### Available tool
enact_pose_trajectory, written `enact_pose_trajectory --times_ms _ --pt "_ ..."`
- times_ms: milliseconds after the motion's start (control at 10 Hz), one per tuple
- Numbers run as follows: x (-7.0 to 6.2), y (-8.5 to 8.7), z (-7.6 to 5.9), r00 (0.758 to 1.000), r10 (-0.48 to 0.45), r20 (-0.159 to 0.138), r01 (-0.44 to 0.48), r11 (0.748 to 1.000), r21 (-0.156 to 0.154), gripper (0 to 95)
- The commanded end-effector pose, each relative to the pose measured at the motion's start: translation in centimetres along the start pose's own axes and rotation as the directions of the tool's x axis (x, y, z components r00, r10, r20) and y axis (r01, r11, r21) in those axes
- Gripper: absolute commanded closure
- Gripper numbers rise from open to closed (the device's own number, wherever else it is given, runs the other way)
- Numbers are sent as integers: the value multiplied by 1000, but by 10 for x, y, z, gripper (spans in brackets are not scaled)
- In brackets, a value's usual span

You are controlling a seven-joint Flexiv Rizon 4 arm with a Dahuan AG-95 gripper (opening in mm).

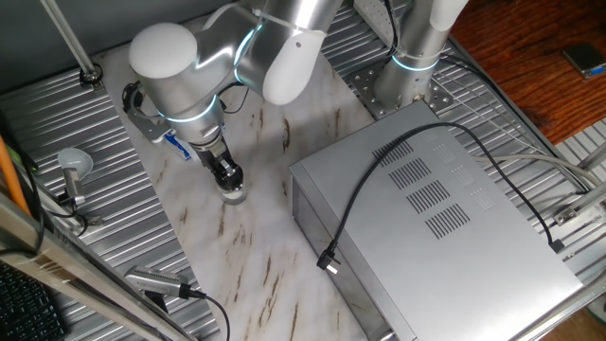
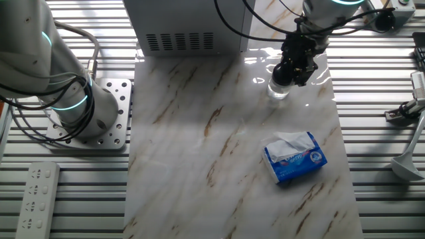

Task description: Unscrew the lid from the jar

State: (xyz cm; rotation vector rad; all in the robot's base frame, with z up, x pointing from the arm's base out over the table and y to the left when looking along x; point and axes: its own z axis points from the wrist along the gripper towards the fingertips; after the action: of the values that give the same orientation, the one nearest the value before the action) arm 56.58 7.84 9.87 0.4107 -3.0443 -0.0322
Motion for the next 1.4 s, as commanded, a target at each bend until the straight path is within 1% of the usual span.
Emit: enact_pose_trajectory --times_ms 100,500,800,900,1400 --pt "0 0 1 1000 -14 -4 14 1000 0 190" --pt "1 0 0 1000 -12 -5 12 1000 0 190" --pt "2 0 -2 1000 -20 -3 20 1000 -2 190" --pt "2 0 -2 1000 -19 -3 19 1000 -1 380" --pt "2 0 -2 1000 -13 -4 13 1000 -2 380"
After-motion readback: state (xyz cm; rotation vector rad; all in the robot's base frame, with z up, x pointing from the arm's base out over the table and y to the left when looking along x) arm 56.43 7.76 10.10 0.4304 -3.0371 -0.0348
